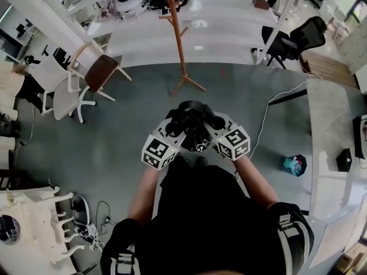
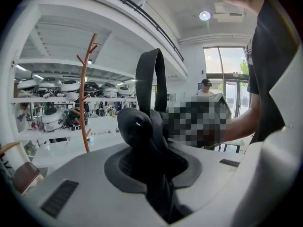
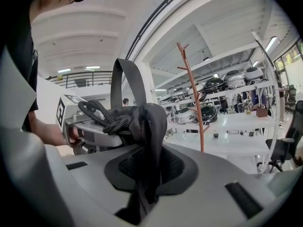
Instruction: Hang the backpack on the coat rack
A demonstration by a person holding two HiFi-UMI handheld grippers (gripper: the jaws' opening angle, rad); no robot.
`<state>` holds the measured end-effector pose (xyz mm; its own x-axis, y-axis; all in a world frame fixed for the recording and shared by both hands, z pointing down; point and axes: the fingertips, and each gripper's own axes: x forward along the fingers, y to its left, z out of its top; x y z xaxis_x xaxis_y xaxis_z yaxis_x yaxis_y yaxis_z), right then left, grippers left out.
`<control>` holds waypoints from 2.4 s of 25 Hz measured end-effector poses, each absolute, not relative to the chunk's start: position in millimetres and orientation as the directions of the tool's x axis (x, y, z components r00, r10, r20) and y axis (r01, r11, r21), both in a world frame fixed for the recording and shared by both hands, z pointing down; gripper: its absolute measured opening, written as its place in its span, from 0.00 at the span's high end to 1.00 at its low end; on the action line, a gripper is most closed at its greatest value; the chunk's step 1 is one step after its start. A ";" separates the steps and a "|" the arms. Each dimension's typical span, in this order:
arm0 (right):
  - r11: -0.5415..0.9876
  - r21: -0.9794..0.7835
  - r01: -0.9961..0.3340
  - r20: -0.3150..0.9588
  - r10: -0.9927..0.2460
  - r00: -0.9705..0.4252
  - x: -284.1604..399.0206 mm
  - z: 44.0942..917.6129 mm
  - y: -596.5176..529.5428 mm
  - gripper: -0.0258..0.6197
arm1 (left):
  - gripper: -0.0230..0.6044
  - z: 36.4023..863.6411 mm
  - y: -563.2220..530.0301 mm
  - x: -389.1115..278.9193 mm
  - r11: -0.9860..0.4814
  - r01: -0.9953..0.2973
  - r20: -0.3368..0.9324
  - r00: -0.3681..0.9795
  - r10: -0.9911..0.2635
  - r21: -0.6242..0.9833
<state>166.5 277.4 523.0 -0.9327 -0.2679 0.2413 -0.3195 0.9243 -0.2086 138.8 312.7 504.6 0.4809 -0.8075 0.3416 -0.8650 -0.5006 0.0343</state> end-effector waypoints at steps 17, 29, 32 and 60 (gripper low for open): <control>0.899 -0.229 -0.373 0.255 -0.314 -0.914 139.6 524.1 262.0 0.85 | 0.82 504.9 295.2 109.6 -0.540 -0.840 0.341 0.522 -0.782 0.046; 0.873 -0.230 -0.430 0.269 -0.368 -0.890 93.5 526.0 223.3 0.85 | 0.82 507.3 255.1 62.4 -0.591 -0.804 0.337 0.574 -0.746 0.063; 0.865 -0.227 -0.448 0.276 -0.383 -0.881 77.5 524.2 212.5 0.85 | 0.82 505.5 243.5 45.5 -0.609 -0.790 0.340 0.592 -0.731 0.066; 0.786 -0.214 -0.580 0.320 -0.505 -0.802 -22.1 543.6 114.4 0.85 | 0.82 525.0 139.5 -57.7 -0.729 -0.678 0.341 0.710 -0.616 0.093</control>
<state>-22.1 114.4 543.6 -0.8019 -0.5046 0.3199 -0.5800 0.7859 -0.2143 -57.7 139.5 525.0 0.7099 -0.6163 0.3410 -0.6779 -0.7292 0.0932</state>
